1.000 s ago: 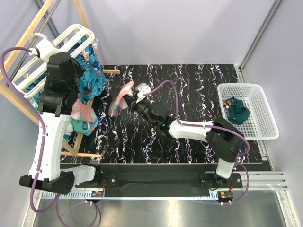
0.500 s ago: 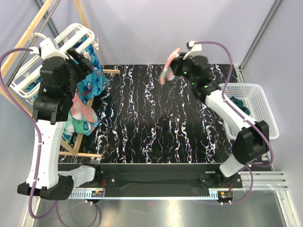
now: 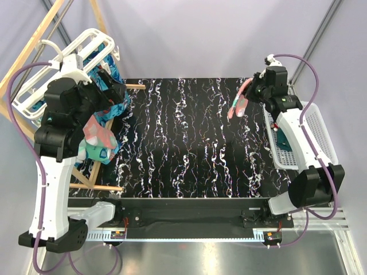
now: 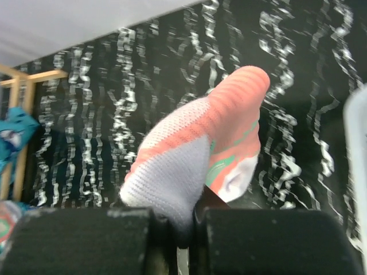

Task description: Remove the socks clipped to the hanger

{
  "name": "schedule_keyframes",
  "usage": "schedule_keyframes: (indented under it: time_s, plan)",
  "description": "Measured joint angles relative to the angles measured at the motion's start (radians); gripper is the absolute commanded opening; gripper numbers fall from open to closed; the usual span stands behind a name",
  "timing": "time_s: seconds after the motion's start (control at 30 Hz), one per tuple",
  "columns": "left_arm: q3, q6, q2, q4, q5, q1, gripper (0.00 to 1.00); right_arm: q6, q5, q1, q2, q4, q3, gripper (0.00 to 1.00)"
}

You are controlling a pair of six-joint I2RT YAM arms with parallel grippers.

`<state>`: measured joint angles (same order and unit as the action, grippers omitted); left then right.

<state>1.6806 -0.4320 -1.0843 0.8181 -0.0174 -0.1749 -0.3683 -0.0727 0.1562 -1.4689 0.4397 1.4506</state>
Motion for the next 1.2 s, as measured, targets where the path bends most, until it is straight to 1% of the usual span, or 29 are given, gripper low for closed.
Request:
schedule_keyframes:
  time_s: [0.13,0.23,0.27,0.37,0.5,0.73,0.83,0.87,0.9,0.93,0.97,1.0,1.03,1.07,1.2]
  plan:
    - [0.002,0.037,0.022,0.039,0.019,-0.001,0.99,0.001,0.058,-0.053,-0.034,0.072,0.014,0.02]
    - [0.002,0.059,0.040,0.065,0.025,-0.003,0.99,0.003,0.115,-0.122,-0.078,0.131,0.034,0.03]
    - [0.002,0.064,0.048,0.072,0.030,-0.005,0.99,0.005,0.135,-0.147,-0.098,0.146,0.045,0.01]
    - [-0.005,0.079,0.073,0.075,0.043,-0.008,0.99,0.014,0.222,-0.218,-0.182,0.211,0.116,0.00]
    - [-0.029,0.099,0.110,0.076,0.056,-0.008,0.99,0.029,0.345,-0.264,-0.260,0.291,0.193,0.00]
    - [-0.072,0.120,0.150,0.071,0.069,-0.008,0.99,0.046,0.464,-0.345,-0.258,0.369,0.204,0.00]
    - [-0.093,0.122,0.161,0.072,0.077,-0.008,0.99,0.047,0.490,-0.383,-0.230,0.370,0.146,0.00]
    - [-0.093,0.122,0.162,0.072,0.080,-0.008,0.99,0.048,0.494,-0.389,-0.218,0.372,0.117,0.05]
    - [-0.093,0.122,0.163,0.071,0.083,-0.008,0.99,0.048,0.499,-0.392,-0.204,0.375,0.083,0.28]
    - [-0.093,0.122,0.164,0.072,0.085,-0.008,0.99,0.048,0.499,-0.392,-0.193,0.378,0.054,0.42]
    - [-0.093,0.122,0.167,0.072,0.087,-0.008,0.99,0.048,0.498,-0.390,-0.190,0.387,0.037,0.50]
    - [-0.093,0.122,0.167,0.072,0.089,-0.008,0.99,0.050,0.497,-0.388,-0.191,0.405,0.034,0.78]
    - [-0.092,0.122,0.167,0.073,0.090,-0.008,0.99,0.050,0.497,-0.387,-0.192,0.414,0.035,0.92]
    - [-0.088,0.122,0.167,0.076,0.090,-0.008,0.99,0.052,0.492,-0.387,-0.192,0.430,0.043,0.99]
    - [-0.061,0.122,0.168,0.086,0.091,-0.008,0.99,0.054,0.444,-0.383,-0.181,0.476,0.118,1.00]
